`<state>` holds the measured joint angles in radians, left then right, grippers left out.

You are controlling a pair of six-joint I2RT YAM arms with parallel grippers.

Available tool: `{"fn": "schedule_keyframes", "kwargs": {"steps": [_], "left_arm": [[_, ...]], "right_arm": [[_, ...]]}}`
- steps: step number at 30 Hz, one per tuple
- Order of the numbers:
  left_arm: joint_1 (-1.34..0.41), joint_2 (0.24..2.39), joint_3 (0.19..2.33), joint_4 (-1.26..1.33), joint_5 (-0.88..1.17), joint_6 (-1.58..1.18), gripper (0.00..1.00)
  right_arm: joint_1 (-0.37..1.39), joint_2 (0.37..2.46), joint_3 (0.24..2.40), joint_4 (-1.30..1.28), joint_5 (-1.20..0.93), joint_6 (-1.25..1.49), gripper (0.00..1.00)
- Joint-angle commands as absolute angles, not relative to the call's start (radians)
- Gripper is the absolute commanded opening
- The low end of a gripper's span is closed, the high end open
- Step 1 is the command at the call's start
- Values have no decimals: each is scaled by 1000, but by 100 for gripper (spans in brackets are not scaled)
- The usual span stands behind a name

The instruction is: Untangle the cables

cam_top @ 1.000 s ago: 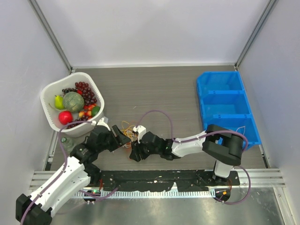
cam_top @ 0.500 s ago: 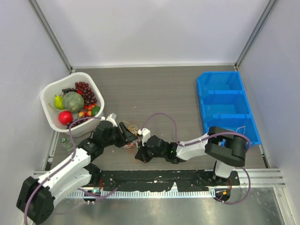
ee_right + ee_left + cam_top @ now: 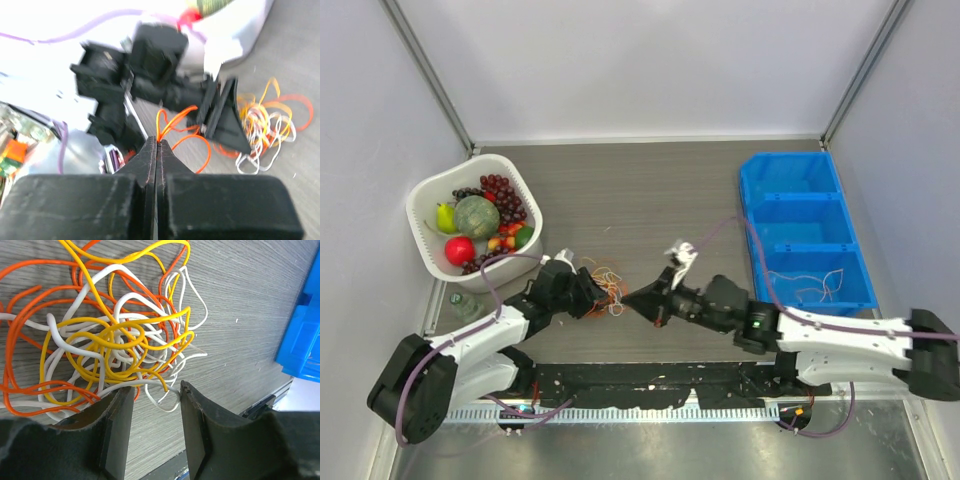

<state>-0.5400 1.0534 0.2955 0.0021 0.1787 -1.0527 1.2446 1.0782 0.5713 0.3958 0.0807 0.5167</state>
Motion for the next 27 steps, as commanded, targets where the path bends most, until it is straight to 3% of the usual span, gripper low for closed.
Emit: {"fn": "schedule_keyframes", "kwargs": {"steps": [1,7,17,27], "left_arm": [[-526,1031,278,3,114,-1000,47],[-525,989,279,-63,92,-983,47],[-523,896,288,-143,78,-980,47],[-522,857,305,-192,57,-968,48]], "right_arm": [[1250,840,571,321,219,431,1],[1250,635,615,227,372,376,1],[1250,433,629,206,413,235,1],[1250,350,712,108,518,126,1]]}}
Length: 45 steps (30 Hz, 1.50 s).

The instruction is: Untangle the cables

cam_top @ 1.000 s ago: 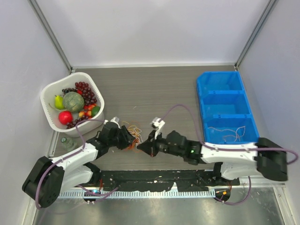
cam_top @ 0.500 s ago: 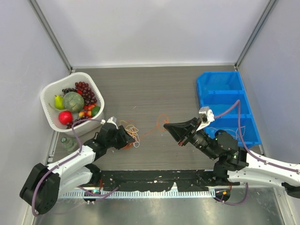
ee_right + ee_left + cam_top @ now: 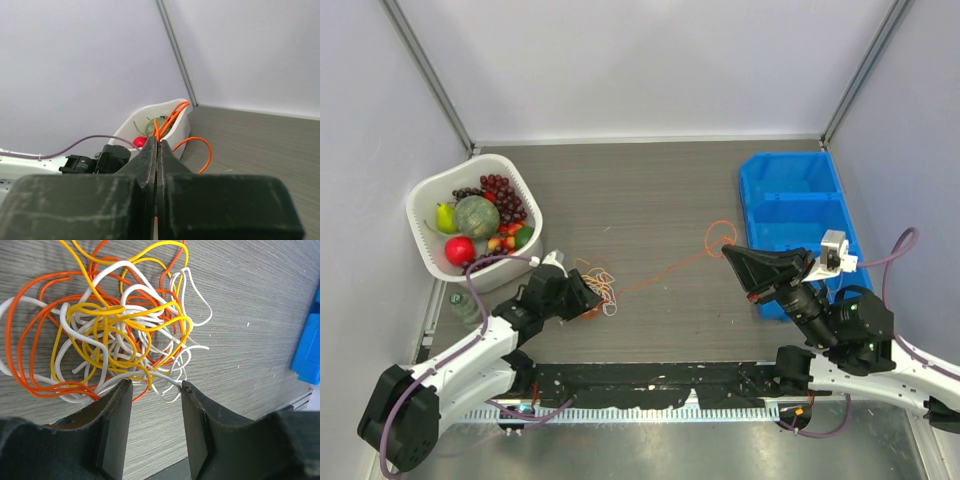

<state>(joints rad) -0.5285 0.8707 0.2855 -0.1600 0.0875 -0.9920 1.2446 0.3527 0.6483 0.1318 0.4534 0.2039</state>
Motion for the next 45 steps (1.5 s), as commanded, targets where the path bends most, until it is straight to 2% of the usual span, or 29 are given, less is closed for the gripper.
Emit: {"fn": "schedule_keyframes", "kwargs": {"steps": [1,12,16,18,21,25,31,38,45], "left_arm": [[-523,857,308,-195,55,-966,48],[-523,813,316,-229,54,-962,50],[-523,763,340,-230,92,-951,54],[-523,736,354,-233,113,-948,55],[-523,709,394,-267,149,-933,56],[-523,683,425,-298,173,-907,60],[-523,658,425,-301,183,-913,62],[-523,663,428,-301,195,-910,63],[-523,649,440,-298,224,-908,64]], "right_arm": [[1250,359,724,88,546,115,1],[1249,544,726,28,826,130,1],[1244,717,690,-58,984,317,1],[1207,793,673,-115,954,445,1],[1070,870,657,-172,762,599,1],[914,894,658,-169,620,595,1],[728,844,802,-267,722,496,1],[482,942,1018,-431,878,547,1],[269,960,1064,-466,920,575,1]]}}
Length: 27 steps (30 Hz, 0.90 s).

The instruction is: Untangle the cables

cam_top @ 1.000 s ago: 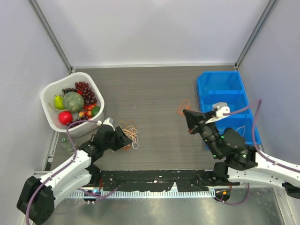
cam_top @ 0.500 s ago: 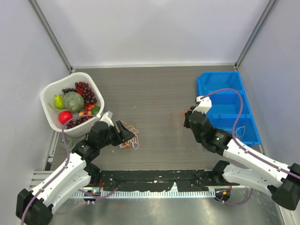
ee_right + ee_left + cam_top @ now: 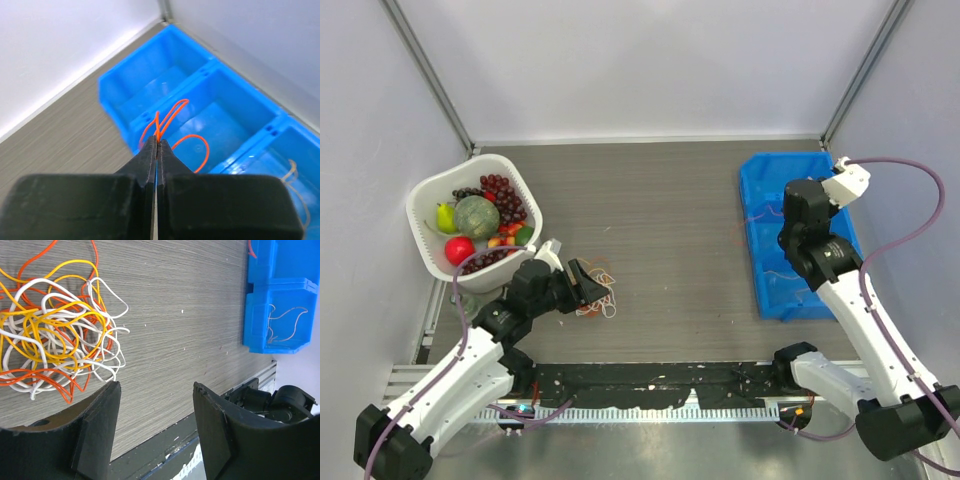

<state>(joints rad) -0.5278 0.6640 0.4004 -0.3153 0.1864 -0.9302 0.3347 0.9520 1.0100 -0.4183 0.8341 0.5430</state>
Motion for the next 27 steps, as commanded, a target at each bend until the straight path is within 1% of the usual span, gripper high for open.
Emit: {"fn": "schedule_keyframes", "kwargs": {"steps": [1,4,8,12,16,24,27], "left_arm": [[-523,652,446,-299,230,-905,64],[-523,666,459,-299,238,-894,65],[-523,690,465,-273,244,-888,66],[-523,733,485,-247,281,-887,67],[-523,781,529,-236,316,-881,70],[-523,900,667,-279,382,-844,83],[-523,933,715,-296,396,-836,84]], "right_arm": [[261,959,1071,-477,945,578,1],[256,934,1086,-488,1099,568,1],[250,920,1091,-474,1184,555,1],[242,931,1095,-428,1198,515,1],[233,986,1161,-425,1195,500,1],[218,1086,1295,-394,1193,428,1],[207,1118,1351,-383,1177,394,1]]}}
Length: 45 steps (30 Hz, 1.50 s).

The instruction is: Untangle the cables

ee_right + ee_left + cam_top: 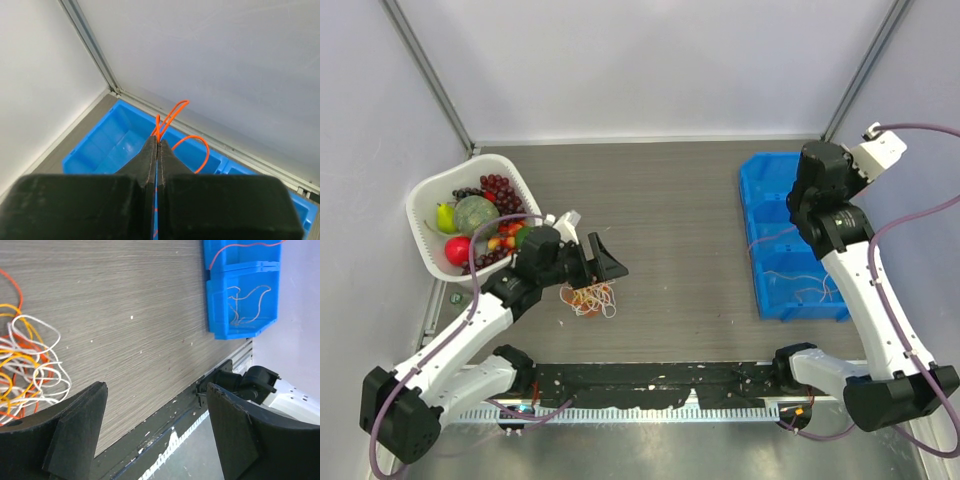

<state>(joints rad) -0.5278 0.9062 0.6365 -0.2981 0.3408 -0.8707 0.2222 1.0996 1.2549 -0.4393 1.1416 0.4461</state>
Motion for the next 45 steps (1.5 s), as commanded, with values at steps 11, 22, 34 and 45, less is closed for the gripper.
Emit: {"fn": "schedule_keyframes", "kwargs": {"steps": [11,22,34,45], "left_arm": [[-523,1022,822,-285,423,-838,87],[-523,1026,836,-299,403,-822,89],[-522,1006,815,-304,399,-836,89],[-522,1025,821,-299,393,-828,89]], "right_arm": [[199,1204,1693,-353,828,313,1],[199,1128,1471,-321,891,278,1],[178,1105,1181,-376,831,508,1],[170,1074,1103,-440,985,586,1]]}}
